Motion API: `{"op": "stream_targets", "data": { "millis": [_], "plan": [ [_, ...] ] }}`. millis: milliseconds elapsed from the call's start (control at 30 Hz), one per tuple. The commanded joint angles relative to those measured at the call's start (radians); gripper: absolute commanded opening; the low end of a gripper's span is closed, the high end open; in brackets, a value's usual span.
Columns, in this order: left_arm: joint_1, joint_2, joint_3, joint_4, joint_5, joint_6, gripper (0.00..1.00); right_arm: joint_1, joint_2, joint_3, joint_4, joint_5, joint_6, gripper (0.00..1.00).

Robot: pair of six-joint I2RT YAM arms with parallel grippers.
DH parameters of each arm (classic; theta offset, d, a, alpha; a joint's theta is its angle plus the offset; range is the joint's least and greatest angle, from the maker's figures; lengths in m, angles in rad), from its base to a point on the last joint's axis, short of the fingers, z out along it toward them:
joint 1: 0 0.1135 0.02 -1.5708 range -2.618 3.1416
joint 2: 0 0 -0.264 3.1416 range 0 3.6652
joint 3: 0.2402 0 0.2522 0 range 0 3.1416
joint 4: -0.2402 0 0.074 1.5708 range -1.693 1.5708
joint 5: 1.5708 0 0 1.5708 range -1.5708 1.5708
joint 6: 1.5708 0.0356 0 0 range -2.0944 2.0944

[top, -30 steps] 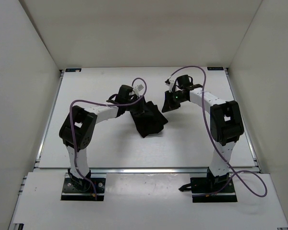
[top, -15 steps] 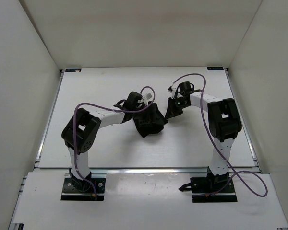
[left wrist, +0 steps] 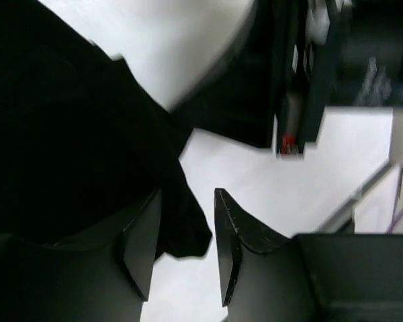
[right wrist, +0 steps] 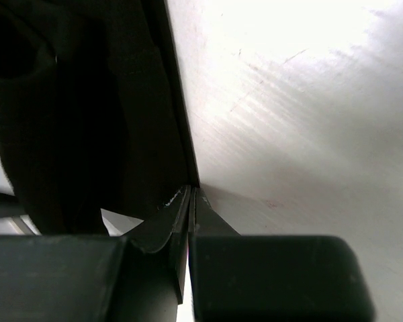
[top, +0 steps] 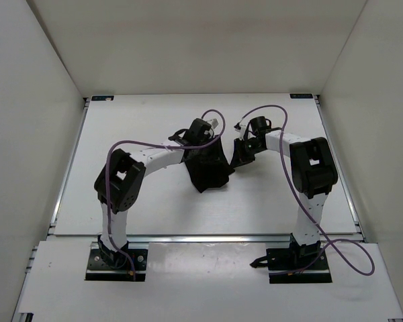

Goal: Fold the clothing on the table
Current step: Fold the skirt

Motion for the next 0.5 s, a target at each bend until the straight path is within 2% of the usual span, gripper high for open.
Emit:
{"op": "stream_targets", "data": {
  "millis": [0,33,67,100,200,267,367,467],
  "plan": [
    [-0.006,0.031,0.068,-0.054,-0.112,0.005,0.47,0.01,0.01,-0.013,0.033,-0.027,-0.016,0.0],
    [0.0,0.039,0.091,-0.068,-0.122,0.006,0.5,0.013,0.013,-0.013,0.033,-0.028,-0.021,0.0],
    [0.003,0.051,0.103,-0.069,-0.141,0.018,0.65,0.013,0.011,-0.013,0.033,-0.027,-0.015,0.01],
    [0.003,0.064,0.142,-0.113,-0.171,0.038,0.75,0.013,0.013,-0.012,0.03,-0.027,-0.024,0.0],
    [-0.003,0.09,0.234,-0.207,-0.291,0.106,0.94,0.01,0.017,-0.018,0.036,-0.033,-0.018,0.0],
    [0.007,0.104,0.274,-0.244,-0.331,0.135,0.99,0.01,0.016,-0.009,0.04,-0.033,-0.016,0.0],
    [0.02,0.114,0.323,-0.264,-0.375,0.173,0.99,0.003,0.017,-0.006,0.04,-0.036,-0.009,0.0],
    [0.032,0.133,0.346,-0.27,-0.38,0.2,0.94,0.006,0.023,-0.006,0.039,-0.038,-0.015,0.0]
  ]
}}
